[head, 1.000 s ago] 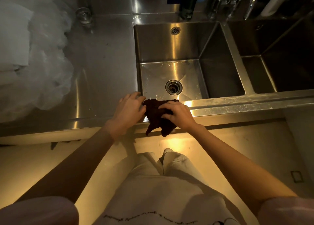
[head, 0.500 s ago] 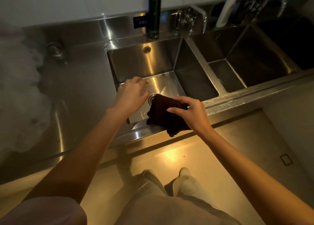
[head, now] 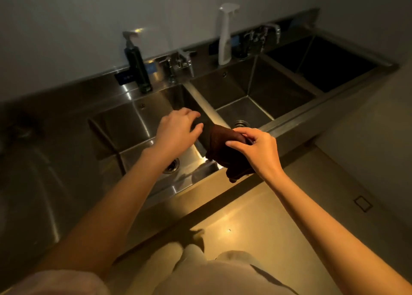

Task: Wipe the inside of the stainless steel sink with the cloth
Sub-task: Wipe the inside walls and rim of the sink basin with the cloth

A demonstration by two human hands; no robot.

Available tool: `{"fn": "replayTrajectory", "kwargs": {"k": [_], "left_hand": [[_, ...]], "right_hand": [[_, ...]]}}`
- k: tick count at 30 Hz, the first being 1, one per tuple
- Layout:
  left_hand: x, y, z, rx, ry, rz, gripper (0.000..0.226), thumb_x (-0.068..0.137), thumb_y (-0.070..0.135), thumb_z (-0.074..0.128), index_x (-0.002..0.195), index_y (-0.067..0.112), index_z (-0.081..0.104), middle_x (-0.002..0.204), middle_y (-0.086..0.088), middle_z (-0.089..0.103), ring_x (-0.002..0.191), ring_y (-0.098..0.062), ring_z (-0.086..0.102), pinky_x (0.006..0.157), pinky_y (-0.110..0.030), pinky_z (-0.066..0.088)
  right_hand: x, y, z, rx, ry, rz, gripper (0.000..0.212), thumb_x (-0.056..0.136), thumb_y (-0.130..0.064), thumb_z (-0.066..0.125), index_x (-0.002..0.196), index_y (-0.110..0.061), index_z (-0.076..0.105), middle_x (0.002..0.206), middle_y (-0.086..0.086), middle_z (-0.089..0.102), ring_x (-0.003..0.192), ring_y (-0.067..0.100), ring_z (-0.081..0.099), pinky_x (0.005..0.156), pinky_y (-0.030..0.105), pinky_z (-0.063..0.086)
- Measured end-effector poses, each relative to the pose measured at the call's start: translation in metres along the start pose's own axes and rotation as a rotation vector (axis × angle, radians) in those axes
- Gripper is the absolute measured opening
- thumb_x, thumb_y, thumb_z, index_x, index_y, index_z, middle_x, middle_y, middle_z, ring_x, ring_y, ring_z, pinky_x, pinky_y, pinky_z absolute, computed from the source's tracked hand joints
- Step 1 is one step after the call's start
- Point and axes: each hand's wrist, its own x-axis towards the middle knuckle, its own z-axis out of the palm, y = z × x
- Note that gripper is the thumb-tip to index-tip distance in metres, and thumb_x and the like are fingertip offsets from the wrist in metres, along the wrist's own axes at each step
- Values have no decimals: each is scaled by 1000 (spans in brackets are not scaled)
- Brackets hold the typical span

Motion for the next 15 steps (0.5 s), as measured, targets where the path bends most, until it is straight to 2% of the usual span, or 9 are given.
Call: {"fn": "replayTrajectory", "kwargs": {"k": [8, 15], "left_hand": [[43, 121, 63, 62, 66, 168, 40, 96, 36, 53, 128, 13, 61, 131, -8, 61, 122, -27, 54, 101, -44, 40], [71, 178, 102, 74, 46, 228, 40, 97, 38, 51, 129, 14, 60, 134, -8, 58, 127, -26, 50, 107, -48, 37]], "right_hand": [[-10, 70, -108, -101, 138, 36, 29, 78, -46, 71, 105, -35, 70, 96, -12, 68, 94, 7, 59, 83, 39, 52], [-14, 117, -166, -159, 196, 87, 30, 80, -48, 67, 107, -35, 68, 96, -11, 67, 94, 8, 59, 83, 39, 52]]}}
